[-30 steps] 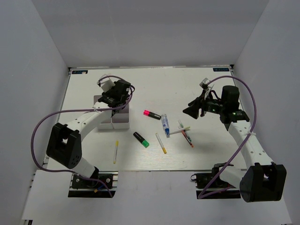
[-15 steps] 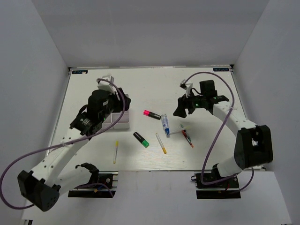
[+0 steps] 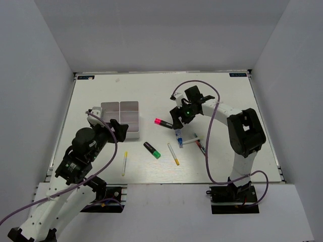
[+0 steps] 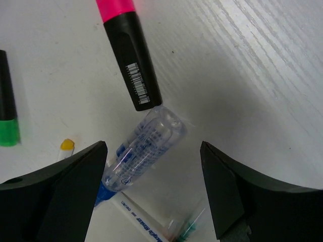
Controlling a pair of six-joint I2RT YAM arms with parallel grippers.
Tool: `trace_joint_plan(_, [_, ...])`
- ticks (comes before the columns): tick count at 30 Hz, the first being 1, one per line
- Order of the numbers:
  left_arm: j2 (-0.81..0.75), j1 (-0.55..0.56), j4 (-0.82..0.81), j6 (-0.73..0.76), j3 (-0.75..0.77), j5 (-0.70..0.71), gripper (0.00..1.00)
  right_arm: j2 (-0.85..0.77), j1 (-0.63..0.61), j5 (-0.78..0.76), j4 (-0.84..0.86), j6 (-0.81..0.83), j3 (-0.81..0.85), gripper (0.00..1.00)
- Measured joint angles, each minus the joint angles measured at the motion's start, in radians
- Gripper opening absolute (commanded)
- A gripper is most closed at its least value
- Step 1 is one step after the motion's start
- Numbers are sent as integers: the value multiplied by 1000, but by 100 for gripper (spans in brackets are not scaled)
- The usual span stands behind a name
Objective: Sort the stationery into containers
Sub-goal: Pick up the stationery from the center of the board.
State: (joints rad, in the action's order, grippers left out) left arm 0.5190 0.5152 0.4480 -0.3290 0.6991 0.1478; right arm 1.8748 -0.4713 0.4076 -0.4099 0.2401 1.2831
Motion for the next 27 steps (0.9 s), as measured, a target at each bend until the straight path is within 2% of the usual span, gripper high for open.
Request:
trace_joint_plan(8, [-26, 0, 2, 16, -7, -31, 81, 64, -44, -117, -50, -44, 63, 80])
trace_joint_plan(12, [-56, 0, 3, 18, -18, -38, 81, 65, -71, -164, -66, -55, 63, 70])
trace_joint_plan(15, [-72, 0, 3, 18, -18, -42, 81, 67, -85, -194, -69, -59, 63, 67])
trace_joint_plan(21, [-78, 0, 2, 18, -18, -48, 81, 76, -97, -257, -82, -67, 63, 54])
trace_joint_plan(27, [-92, 0, 1, 18, -18, -55, 81, 77, -100, -283, -87, -64, 62, 28])
